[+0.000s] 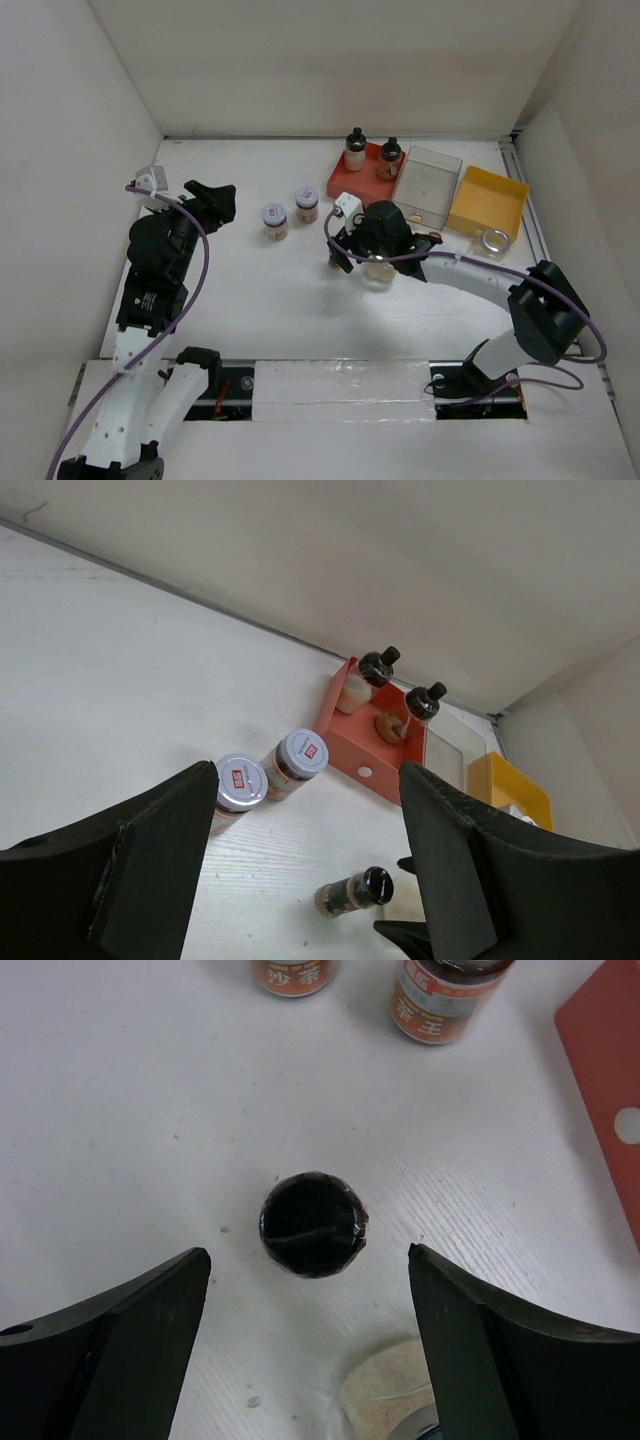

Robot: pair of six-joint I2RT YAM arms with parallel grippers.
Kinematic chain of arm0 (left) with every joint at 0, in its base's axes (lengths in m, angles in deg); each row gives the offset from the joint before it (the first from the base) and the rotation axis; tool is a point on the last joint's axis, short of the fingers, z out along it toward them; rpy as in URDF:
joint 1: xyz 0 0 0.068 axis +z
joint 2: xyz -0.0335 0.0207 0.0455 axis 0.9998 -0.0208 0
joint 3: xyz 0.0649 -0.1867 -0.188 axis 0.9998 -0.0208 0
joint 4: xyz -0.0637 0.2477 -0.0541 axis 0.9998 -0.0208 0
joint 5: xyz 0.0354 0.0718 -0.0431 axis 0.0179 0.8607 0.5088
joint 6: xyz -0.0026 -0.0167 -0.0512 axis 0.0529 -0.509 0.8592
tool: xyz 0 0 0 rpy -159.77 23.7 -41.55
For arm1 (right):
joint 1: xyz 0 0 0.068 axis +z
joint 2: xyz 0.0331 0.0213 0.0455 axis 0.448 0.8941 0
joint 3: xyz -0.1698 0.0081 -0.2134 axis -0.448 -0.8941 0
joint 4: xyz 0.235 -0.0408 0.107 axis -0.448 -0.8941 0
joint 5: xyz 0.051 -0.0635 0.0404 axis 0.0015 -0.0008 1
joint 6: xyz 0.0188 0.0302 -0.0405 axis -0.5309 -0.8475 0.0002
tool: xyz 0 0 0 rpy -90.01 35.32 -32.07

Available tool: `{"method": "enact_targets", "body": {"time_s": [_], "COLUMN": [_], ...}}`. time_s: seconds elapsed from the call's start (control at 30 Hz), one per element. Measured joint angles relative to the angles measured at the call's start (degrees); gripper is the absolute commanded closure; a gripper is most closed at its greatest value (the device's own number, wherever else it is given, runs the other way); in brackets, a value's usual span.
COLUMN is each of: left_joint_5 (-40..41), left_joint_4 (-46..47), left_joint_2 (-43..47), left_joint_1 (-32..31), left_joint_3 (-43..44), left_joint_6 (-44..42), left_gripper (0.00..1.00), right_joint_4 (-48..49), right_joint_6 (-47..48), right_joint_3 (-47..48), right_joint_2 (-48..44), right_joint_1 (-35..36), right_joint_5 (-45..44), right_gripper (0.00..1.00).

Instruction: Organize the condiment bottles

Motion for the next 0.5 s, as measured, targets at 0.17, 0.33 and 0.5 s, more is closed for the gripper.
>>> {"method": "enact_targets", "body": {"time_s": [0.17,0.33,0.5], "left_joint_5": [0.0,-0.1,-0.3], "left_joint_4": [0.0,0.0,0.0], "left_joint_2": [0.0,0.0,0.0], "left_joint_1": [0.0,0.0,0.0], "left_joint_3": [0.0,0.0,0.0], "left_joint_6": [0.0,0.0,0.0], "left_gripper": [0.31,0.31,0.31], "right_joint_4": [0.7,0.7,1.1], "right_joint_6": [0.1,0.4,0.3], "right_joint_3": [1.6,3.3,4.3], "right_joint_2": [3.2,8.1,8.6], "right_joint_1": [0.4,1.1,1.4], "right_joint_5": [-1.1,-1.4,-1.6], "right_gripper": [0.24,0.65,0.72]}}
